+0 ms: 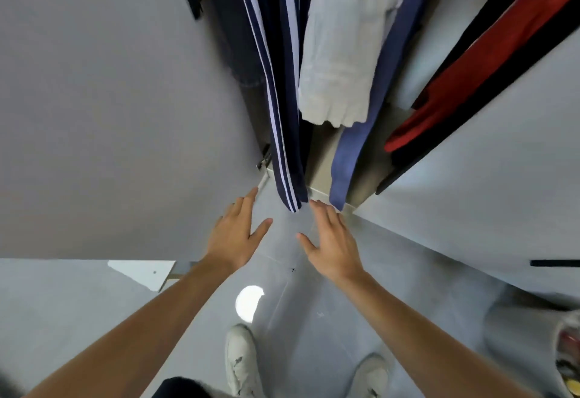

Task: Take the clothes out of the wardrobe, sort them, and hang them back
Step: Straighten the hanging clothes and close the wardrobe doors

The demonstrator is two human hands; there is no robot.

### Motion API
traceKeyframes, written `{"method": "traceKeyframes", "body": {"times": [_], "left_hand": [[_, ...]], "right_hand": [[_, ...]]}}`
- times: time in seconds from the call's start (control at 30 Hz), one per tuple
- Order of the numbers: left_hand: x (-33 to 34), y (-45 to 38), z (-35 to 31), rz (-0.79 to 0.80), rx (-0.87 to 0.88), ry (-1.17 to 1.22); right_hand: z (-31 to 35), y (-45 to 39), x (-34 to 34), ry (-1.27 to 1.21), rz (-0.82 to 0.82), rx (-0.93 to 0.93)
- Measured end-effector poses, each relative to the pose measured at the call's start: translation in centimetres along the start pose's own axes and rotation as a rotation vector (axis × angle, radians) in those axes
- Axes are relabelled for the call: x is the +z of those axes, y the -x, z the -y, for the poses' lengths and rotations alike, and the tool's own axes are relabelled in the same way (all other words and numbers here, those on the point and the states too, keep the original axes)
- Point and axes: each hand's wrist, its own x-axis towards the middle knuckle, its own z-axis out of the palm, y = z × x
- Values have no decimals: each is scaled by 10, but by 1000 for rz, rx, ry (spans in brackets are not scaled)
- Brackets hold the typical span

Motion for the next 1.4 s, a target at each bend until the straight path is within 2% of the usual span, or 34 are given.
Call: {"method": "traceKeyframes", "body": {"times": [0.1,0.27,0.43,0.5,0.63,0.87,0.97,1.13,1.2,1.27,1.33,1.4], "left_hand": [[52,-64,31,21,29,-104],[131,-159,64,166,18,-262],[186,-232,87,172,-31,-63],[202,-253,95,168,-31,33],[222,-293,109,102,1,74],[236,-327,125,29,171,220],[236,-331,130,-20,220,274],[231,-339,111,-118,211,588],[230,-344,98,-113,213,634],[232,-351,90,-92,240,583],[233,-360,84,-60,268,527],[233,-370,82,-64,286,420]], "right_hand": [[-42,-52,62,-4,22,31],[-93,-126,141,-72,1,131],[-131,-175,210,-129,15,201],[-142,-189,232,-231,-21,233],[-159,-218,263,-372,-121,230],[-179,-252,285,-507,-289,189],[-174,-257,271,-524,-369,137],[-171,-266,239,-584,-499,125],[-174,-274,231,-706,-514,147],[-182,-287,227,-770,-465,112],[-199,-307,228,-643,-388,102],[-229,-332,233,-407,-333,119]]}}
